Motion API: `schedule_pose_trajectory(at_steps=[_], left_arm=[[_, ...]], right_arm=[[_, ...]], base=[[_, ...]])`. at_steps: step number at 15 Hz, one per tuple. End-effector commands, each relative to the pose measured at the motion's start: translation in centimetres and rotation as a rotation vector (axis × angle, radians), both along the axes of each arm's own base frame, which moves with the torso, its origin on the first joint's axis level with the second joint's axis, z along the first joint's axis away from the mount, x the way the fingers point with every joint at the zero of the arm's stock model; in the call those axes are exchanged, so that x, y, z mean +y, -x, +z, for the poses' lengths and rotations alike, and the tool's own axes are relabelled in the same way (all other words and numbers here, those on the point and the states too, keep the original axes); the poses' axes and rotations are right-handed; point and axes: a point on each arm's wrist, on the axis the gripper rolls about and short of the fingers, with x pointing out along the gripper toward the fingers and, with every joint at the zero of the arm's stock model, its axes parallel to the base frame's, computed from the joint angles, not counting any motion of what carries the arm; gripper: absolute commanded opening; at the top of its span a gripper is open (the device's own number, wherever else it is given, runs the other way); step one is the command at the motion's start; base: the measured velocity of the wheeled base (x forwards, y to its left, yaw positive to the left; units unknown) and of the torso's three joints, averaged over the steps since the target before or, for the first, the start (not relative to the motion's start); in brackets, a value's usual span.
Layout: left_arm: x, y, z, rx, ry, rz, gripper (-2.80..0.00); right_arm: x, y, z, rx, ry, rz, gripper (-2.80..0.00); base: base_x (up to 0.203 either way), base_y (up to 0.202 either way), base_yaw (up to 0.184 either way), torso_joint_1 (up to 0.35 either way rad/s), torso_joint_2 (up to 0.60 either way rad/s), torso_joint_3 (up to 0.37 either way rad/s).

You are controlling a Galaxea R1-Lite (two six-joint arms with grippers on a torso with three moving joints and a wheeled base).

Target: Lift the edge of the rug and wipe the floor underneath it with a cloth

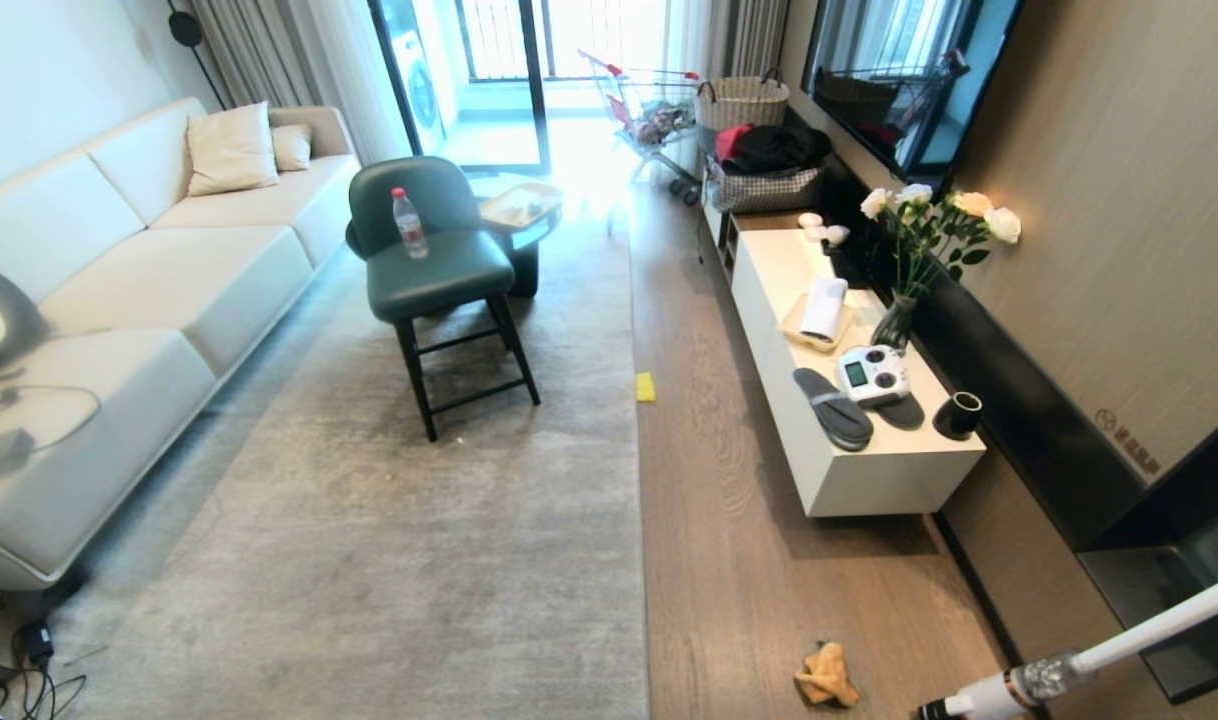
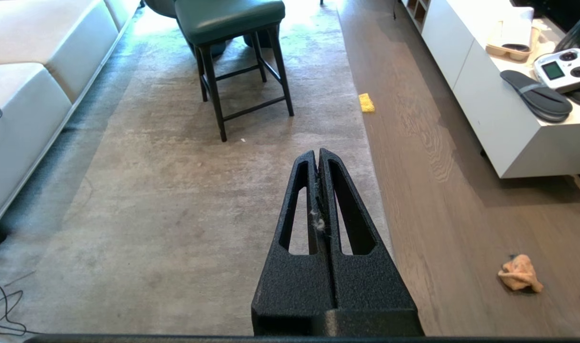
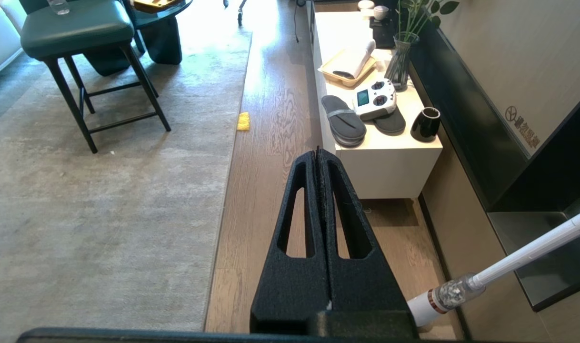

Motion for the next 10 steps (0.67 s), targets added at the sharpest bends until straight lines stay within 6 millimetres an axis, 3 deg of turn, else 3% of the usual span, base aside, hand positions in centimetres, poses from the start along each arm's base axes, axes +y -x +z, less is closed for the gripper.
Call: schedule_pose_trajectory(at_steps=[1,10], left_arm=[[0.0,-0.01,0.01,0.0,0.0,0.0,-2.8],[0.0,-0.01,0.01,0.0,0.0,0.0,-2.8]], right_arm=[[0.0,-0.01,0.01,0.001,0.0,0.0,-2.8],[0.0,-0.01,0.01,0.001,-0.002,0.0,-2.8]], base=[[0.0,0.0,0.0,0.0,0.0,0.0],[0.0,0.0,0.0,0.0,0.0,0.0]])
